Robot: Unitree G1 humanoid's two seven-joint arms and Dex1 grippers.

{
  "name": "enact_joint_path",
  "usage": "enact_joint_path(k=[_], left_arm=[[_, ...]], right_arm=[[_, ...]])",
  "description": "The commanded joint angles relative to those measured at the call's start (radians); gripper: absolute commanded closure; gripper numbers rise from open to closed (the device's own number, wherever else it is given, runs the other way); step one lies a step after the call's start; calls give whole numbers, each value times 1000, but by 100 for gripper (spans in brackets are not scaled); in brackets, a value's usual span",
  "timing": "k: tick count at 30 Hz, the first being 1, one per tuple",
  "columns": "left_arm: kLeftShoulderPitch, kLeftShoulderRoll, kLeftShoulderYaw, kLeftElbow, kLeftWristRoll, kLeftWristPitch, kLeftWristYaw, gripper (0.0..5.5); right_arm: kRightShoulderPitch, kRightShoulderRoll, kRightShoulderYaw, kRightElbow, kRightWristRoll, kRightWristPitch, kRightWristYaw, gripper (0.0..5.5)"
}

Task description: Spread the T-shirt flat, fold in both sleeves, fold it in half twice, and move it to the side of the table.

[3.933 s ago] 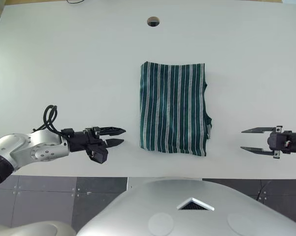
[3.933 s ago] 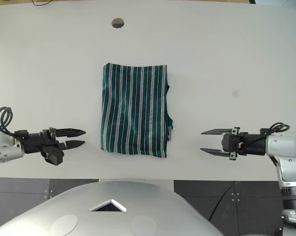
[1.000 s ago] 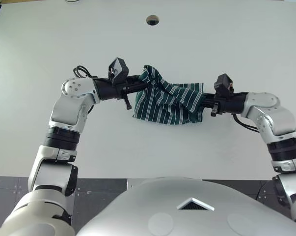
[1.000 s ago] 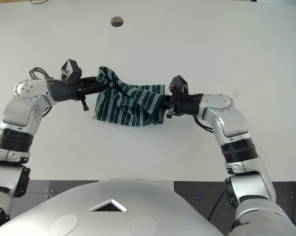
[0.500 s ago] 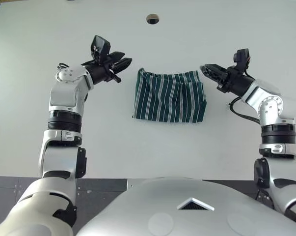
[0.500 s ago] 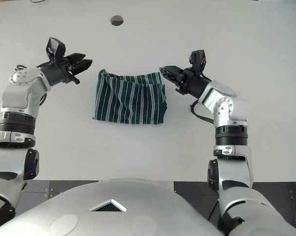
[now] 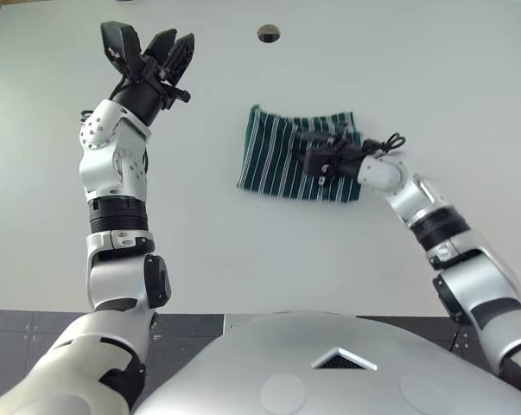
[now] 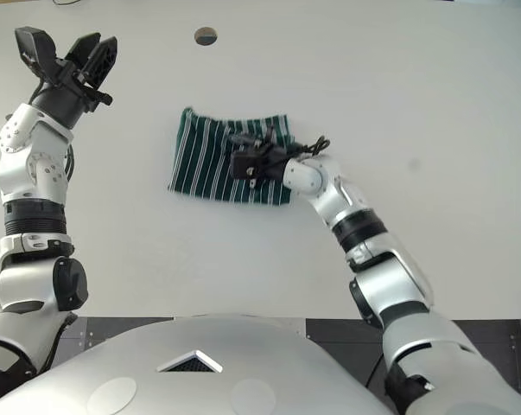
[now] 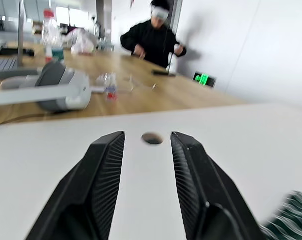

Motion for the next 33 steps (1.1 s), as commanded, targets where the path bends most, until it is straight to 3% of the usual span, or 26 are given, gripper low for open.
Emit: enact_joint_path(k=[1,2,5,7,11,14,18,20,23,26,30,33], left_arm=[[63,-34,29,-88,-37,-2,13,378],[61,-41,30,-87,-39,-3,16,378],[89,-75,35,-147,-67,-6,24,378],[113,-100,35,-191,-71,-22,36,378],[114,-142,74,-204,-114,-33,57,378],[90,-162,97,-167,-130,-61,66,378],[78,-241,129,-170,-138,-192,112,378],[80,-294,135,-198,-101,-277,192,378],[39,-335,119,-150,4,-359,329,378],[-63,-316,81,-14,196,-493,472,378],[-139,-261,58,100,521,-517,865,378],[-95,-240,21,108,554,-618,854,378]], right_arm=[[-20,-157,-43,319,-34,98,-26,388],[-9,-218,-24,302,-68,74,-36,388],[69,-329,-127,79,56,34,68,388],[89,-453,-222,43,101,127,115,388],[55,-697,-326,278,109,299,169,388],[-34,-735,-351,413,91,318,78,388],[-175,-557,-474,255,227,-145,-191,388],[-179,-419,-541,112,327,-262,-297,388],[-133,-122,-538,-66,530,-234,-281,388],[-131,145,-534,39,710,-122,-128,388],[-122,264,-558,140,743,-83,-72,388],[-122,302,-590,169,727,-127,-117,388]])
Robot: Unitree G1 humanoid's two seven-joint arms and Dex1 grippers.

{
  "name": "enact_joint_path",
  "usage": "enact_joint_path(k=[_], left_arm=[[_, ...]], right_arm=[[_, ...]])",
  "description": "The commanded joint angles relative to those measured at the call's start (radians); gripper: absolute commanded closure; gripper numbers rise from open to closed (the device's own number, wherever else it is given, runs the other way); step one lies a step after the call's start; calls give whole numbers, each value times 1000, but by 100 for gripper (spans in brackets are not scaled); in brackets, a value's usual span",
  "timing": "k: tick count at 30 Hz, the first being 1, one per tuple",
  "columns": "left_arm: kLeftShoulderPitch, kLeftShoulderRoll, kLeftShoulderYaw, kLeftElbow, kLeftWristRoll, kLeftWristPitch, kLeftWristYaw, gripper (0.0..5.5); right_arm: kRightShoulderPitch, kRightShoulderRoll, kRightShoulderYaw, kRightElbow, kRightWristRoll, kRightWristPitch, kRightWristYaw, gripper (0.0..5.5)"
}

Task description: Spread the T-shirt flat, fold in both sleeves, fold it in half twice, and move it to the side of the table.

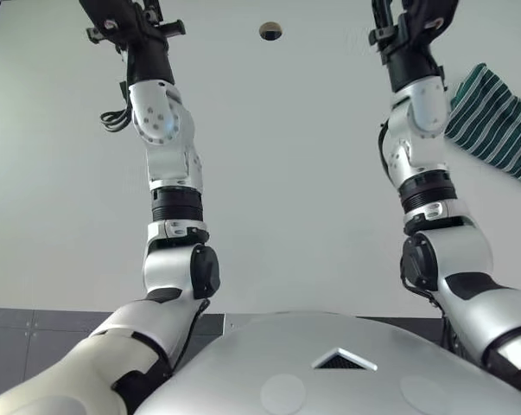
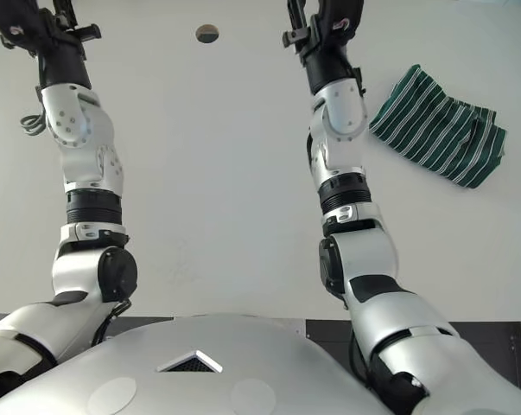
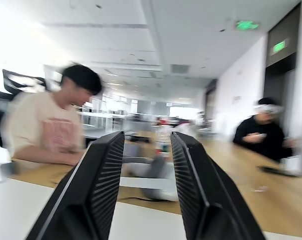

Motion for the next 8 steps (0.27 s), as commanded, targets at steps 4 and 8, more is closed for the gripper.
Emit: enact_joint_path(k=[4,8], left_arm=[[52,31,-68,29,46,-178,13,378],[94,6,-74,-7,-106,-239,-105,378]], right_arm=[[13,39,-45,-73,-24,-23,-37,388],[61,40,-44,-149,-26,-3,-5,388]])
